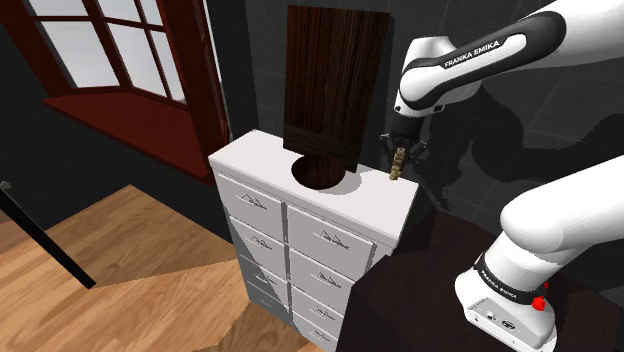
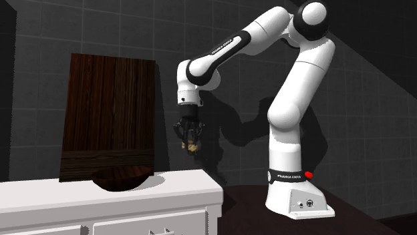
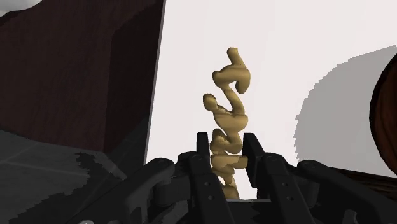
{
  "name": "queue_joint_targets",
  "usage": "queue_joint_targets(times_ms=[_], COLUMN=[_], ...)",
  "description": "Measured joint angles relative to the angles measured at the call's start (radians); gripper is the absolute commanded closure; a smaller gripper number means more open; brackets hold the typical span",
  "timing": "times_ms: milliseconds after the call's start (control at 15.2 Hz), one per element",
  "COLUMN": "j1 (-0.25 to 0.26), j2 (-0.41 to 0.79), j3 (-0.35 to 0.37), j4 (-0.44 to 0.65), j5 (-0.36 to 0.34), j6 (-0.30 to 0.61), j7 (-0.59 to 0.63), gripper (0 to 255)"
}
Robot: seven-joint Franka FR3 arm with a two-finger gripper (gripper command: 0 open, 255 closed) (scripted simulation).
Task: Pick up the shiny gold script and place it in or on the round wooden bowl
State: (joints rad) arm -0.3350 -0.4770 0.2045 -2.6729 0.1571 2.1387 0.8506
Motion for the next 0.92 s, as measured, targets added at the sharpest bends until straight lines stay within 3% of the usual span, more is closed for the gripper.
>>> queue_joint_targets(times_ms=[330,924], j1=[0.014,0.043], j2=[0.030,0.330], j3=[0.029,0.157], j4=[0.069,0.360], j5=[0.006,-0.037], j6=[-0.036,-0.019], j7=[0.043,0.243], gripper=[255,255])
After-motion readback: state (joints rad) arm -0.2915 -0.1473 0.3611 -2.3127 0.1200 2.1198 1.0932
